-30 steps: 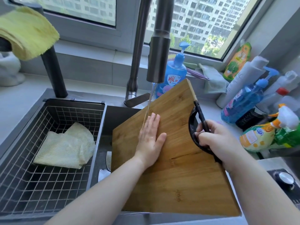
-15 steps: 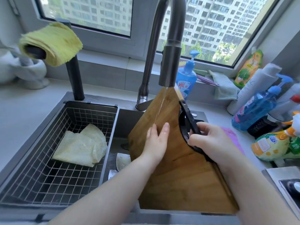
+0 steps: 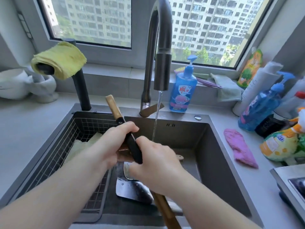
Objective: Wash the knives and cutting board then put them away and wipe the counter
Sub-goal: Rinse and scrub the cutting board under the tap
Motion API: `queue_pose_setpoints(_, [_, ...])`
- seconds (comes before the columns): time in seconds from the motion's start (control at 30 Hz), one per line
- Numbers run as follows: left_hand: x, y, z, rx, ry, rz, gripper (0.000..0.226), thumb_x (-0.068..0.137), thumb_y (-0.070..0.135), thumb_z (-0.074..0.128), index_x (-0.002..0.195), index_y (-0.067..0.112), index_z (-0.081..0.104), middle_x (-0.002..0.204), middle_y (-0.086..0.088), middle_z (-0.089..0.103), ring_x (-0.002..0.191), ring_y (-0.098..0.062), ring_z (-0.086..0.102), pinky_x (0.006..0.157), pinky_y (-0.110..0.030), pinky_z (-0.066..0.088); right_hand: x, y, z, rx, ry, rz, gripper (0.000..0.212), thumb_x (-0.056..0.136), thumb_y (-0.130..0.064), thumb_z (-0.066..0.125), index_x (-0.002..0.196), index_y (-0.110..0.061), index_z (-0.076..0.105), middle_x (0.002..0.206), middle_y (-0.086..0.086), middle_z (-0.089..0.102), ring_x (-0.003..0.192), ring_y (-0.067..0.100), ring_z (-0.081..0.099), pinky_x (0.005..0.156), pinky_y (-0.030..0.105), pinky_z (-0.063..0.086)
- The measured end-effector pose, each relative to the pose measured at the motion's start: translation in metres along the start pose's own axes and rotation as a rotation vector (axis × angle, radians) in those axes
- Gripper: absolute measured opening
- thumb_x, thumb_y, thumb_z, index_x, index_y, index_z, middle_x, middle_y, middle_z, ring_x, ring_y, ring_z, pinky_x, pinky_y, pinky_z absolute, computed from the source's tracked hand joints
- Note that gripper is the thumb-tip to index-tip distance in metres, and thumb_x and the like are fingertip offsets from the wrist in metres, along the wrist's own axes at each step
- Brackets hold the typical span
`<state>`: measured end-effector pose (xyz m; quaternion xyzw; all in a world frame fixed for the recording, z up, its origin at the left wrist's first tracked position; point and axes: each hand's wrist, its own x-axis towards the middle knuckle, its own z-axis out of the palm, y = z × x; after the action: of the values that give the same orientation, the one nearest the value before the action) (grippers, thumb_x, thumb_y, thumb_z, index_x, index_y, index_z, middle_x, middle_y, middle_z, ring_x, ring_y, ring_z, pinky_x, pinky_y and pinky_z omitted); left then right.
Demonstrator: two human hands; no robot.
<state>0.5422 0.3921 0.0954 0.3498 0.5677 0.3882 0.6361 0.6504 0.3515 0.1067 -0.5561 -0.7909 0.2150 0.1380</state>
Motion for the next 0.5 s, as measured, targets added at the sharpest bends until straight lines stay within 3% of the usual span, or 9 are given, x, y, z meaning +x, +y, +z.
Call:
queue_pose_setpoints(0.07, [0.003,-0.005,-0.009,-0.011,0.061,-0.005,0.023,0.083,0.004,0.048,0.063,0.011,0.041,0.051,-0.003,0.042,0.048,-0.018,0.045,0.036,-0.021,0.041,0.0,-0.002,0.011,0.088,-0.094,-0.031,0.028,0.084,-0.026,0.053,0.109,-0.018,0.044,0.092,-0.004,0.042,0.087,0.022,0.045,0.07,0.029,0.034])
queue_pose_setpoints(0.17, [0.009,-0.012,-0.024,-0.045,0.169,-0.026,0.028,0.079,-0.006,0.042,0.058,0.011,0.036,0.058,-0.005,0.034,0.052,-0.019,0.037,0.05,-0.025,0.037,0.003,0.009,0.029,0.297,-0.228,-0.04,0.043,0.086,-0.027,0.056,0.127,-0.023,0.043,0.119,-0.001,0.049,0.111,0.017,0.044,0.088,0.029,0.038])
queue_pose_setpoints(0.23, [0.013,-0.016,-0.031,-0.063,0.224,-0.049,0.024,0.078,-0.006,0.042,0.059,0.01,0.039,0.061,-0.007,0.036,0.055,-0.021,0.039,0.059,-0.03,0.039,0.008,0.025,0.043,0.424,-0.242,0.015,0.052,0.09,-0.032,0.053,0.138,-0.03,0.032,0.142,-0.005,0.038,0.13,0.012,0.034,0.104,0.029,0.032])
queue_pose_setpoints(0.3, [0.019,-0.017,-0.035,-0.048,0.241,-0.041,0.023,0.078,-0.003,0.042,0.06,0.011,0.04,0.06,-0.007,0.038,0.056,-0.022,0.041,0.061,-0.033,0.04,0.016,0.042,0.06,0.476,-0.145,0.074,0.056,0.094,-0.036,0.047,0.144,-0.035,0.021,0.154,-0.012,0.015,0.141,0.006,0.014,0.114,0.03,0.018])
queue_pose_setpoints(0.4, [0.025,-0.015,-0.034,-0.043,0.187,-0.016,0.017,0.079,-0.002,0.041,0.068,0.009,0.047,0.064,-0.008,0.044,0.059,-0.021,0.046,0.062,-0.033,0.044,0.031,0.059,0.08,0.348,-0.006,0.014,0.058,0.097,-0.039,0.037,0.146,-0.034,0.008,0.149,-0.022,-0.012,0.137,-0.004,-0.014,0.115,0.023,-0.005])
queue_pose_setpoints(0.5, [0.029,-0.014,-0.035,-0.058,0.13,-0.007,0.016,0.079,-0.002,0.039,0.075,0.006,0.052,0.068,-0.01,0.05,0.061,-0.023,0.051,0.062,-0.034,0.045,0.052,0.072,0.087,0.206,0.07,-0.138,0.06,0.087,-0.055,0.023,0.139,-0.038,0.001,0.144,-0.021,-0.013,0.133,-0.007,-0.017,0.11,0.016,-0.016])
